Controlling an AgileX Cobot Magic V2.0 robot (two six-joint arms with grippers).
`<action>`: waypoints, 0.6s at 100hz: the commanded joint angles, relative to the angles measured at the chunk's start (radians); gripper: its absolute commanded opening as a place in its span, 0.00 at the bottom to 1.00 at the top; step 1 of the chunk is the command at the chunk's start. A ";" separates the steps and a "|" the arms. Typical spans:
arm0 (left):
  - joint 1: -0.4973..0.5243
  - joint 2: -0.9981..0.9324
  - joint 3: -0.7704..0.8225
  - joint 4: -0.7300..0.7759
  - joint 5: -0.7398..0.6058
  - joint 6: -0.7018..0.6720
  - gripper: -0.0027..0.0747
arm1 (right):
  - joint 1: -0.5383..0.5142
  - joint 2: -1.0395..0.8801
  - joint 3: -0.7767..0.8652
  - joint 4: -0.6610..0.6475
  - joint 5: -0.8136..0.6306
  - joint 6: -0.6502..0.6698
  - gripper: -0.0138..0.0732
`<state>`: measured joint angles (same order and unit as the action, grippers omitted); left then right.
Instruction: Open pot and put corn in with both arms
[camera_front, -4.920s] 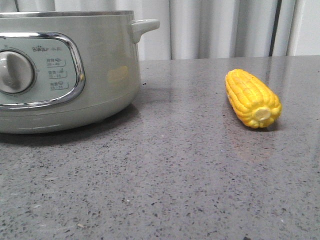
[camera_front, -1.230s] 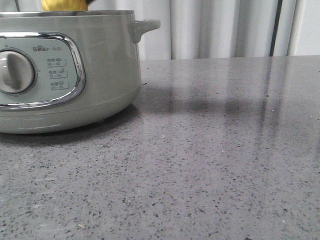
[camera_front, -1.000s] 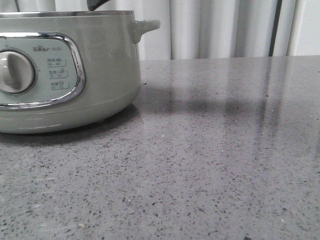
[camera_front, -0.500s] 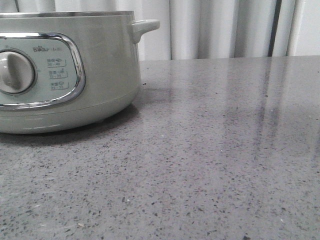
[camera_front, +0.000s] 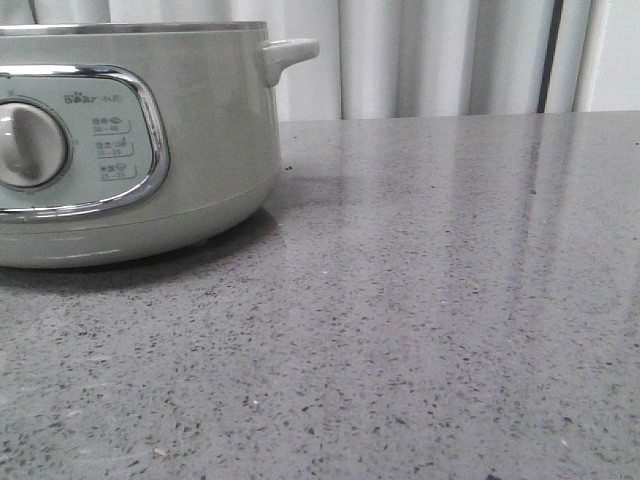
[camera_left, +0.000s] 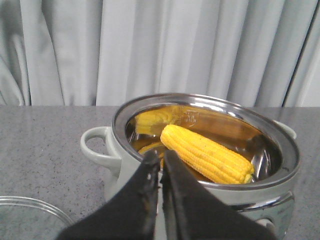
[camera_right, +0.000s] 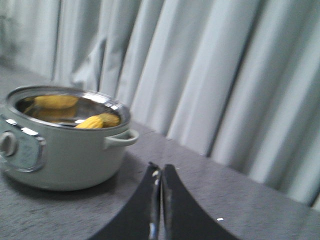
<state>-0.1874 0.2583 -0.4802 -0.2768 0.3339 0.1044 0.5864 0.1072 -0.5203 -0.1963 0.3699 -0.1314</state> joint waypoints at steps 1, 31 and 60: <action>-0.008 0.007 -0.034 -0.019 -0.094 0.002 0.01 | -0.040 -0.032 -0.016 -0.045 -0.097 0.004 0.10; -0.008 0.007 -0.034 -0.021 -0.065 0.002 0.01 | -0.060 -0.040 -0.016 -0.045 -0.099 0.004 0.10; -0.008 0.007 -0.034 -0.021 -0.065 0.002 0.01 | -0.060 -0.040 -0.016 -0.045 -0.099 0.004 0.10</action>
<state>-0.1874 0.2583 -0.4802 -0.2836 0.3364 0.1081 0.5341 0.0502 -0.5154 -0.2250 0.3531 -0.1294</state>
